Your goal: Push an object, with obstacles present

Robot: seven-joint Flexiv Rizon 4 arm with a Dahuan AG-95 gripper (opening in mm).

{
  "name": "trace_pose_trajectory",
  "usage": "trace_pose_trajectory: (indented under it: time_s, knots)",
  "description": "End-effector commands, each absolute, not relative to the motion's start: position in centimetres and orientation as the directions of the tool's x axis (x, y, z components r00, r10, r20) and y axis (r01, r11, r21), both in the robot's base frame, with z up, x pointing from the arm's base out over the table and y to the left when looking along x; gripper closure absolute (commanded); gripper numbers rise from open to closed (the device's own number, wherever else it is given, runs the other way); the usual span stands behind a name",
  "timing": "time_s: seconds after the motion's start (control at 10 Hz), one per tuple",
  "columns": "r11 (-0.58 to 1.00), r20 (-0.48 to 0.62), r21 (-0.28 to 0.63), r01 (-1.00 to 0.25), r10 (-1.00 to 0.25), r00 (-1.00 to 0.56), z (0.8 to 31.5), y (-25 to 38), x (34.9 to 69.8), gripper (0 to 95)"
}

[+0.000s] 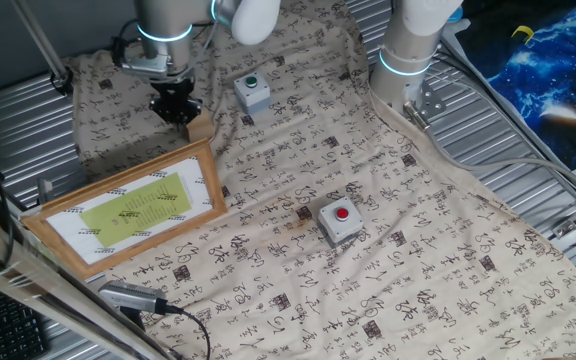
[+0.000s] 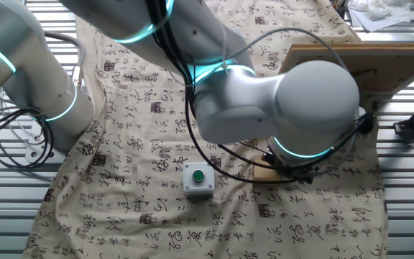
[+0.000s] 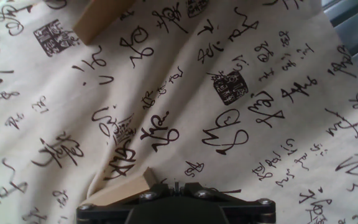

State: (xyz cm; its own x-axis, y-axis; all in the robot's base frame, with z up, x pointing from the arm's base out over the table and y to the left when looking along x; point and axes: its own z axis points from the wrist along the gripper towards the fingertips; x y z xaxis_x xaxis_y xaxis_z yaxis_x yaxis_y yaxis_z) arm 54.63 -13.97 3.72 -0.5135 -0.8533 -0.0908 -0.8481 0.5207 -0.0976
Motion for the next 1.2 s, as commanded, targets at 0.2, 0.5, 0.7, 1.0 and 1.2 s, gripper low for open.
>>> trace_pose_trajectory:
  time_s: [0.2, 0.5, 0.7, 1.0, 1.2]
  knots:
    - [0.523, -0.094, -0.095, -0.847, -0.851, -0.516, 3.68, -13.95, 54.64, 95.0]
    - [0.5, -0.07, -0.11, -0.859, -0.866, -0.495, 3.7, -13.87, 54.77, 95.0]
    - [0.501, -0.069, -0.112, -0.858, -0.865, -0.497, 3.72, -13.87, 54.77, 95.0]
    - [0.494, -0.068, -0.118, -0.861, -0.869, -0.49, 3.72, -13.85, 54.77, 95.0]
    - [0.471, -0.058, -0.127, -0.873, -0.882, -0.467, 3.72, -13.85, 54.77, 95.0]
